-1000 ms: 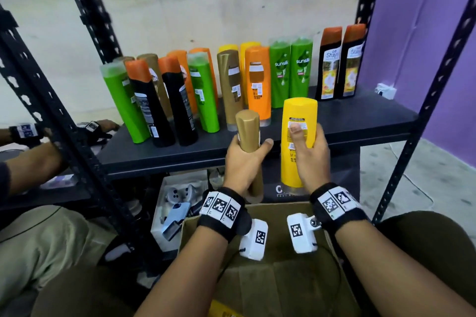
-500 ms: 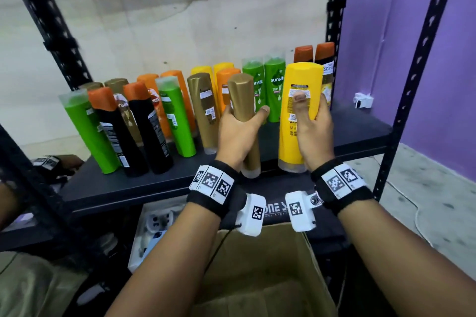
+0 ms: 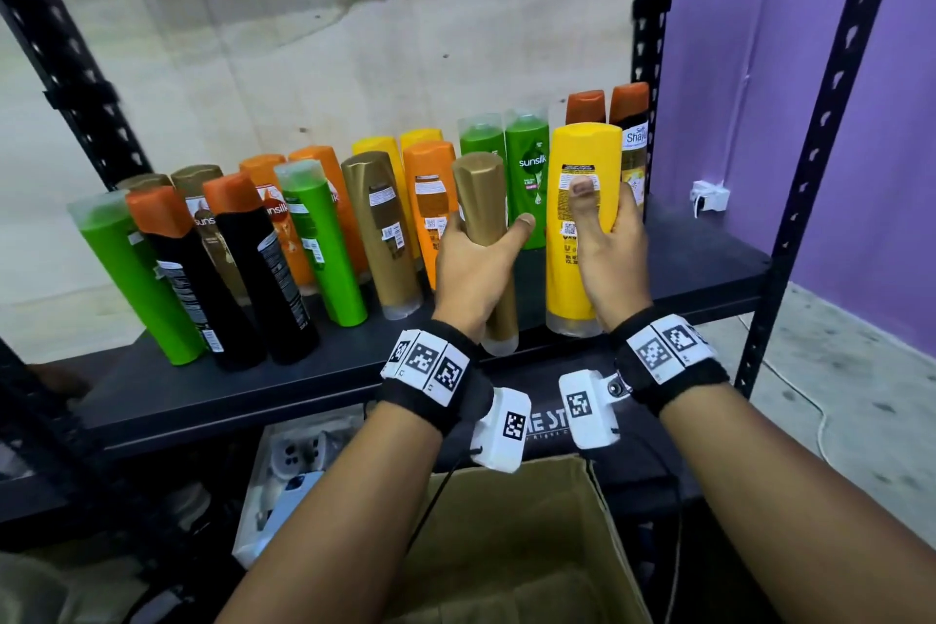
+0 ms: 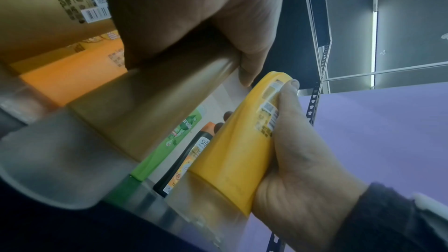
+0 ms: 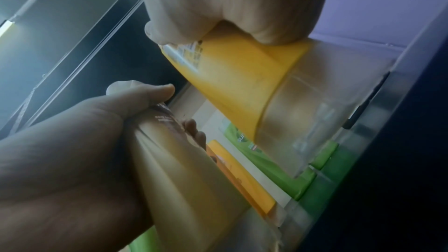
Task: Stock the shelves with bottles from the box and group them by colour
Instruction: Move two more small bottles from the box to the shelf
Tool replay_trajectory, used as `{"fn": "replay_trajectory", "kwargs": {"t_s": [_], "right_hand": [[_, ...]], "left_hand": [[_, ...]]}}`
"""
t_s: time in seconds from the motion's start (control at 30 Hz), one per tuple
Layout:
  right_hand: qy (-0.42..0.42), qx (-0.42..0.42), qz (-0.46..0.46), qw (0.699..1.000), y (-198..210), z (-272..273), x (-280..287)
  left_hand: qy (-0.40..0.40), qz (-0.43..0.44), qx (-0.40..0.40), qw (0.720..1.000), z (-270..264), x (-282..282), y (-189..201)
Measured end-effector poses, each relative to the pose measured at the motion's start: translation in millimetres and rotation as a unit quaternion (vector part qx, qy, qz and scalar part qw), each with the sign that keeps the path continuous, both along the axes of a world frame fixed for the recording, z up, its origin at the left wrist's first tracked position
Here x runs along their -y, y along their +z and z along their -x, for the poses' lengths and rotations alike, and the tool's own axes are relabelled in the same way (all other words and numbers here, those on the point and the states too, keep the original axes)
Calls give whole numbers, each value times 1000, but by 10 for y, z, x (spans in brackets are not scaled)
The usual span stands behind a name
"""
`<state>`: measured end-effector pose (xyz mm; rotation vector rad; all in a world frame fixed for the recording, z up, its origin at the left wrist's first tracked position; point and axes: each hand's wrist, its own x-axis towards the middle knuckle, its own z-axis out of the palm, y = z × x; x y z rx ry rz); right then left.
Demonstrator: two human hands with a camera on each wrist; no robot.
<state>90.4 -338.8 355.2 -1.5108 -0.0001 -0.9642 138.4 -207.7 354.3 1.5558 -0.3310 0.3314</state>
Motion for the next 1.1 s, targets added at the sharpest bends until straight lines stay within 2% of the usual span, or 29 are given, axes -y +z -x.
{"fn": "replay_trajectory", "kwargs": {"t_s": [0.3, 0.63, 0.87, 1.1], "right_hand": [[-20, -16, -12, 1000, -85, -173, 47], [-23, 4, 47, 999, -153, -345, 98], [-16, -37, 68, 997, -298, -378, 97], [3, -68, 121, 990, -526, -214, 142]], "left_hand": [[-1, 3, 17, 1000, -181, 67, -77], [-2, 2, 48, 999, -295, 172, -72], [-13, 4, 64, 998, -249, 166, -108], [-32, -58, 43, 997, -63, 92, -387]]}}
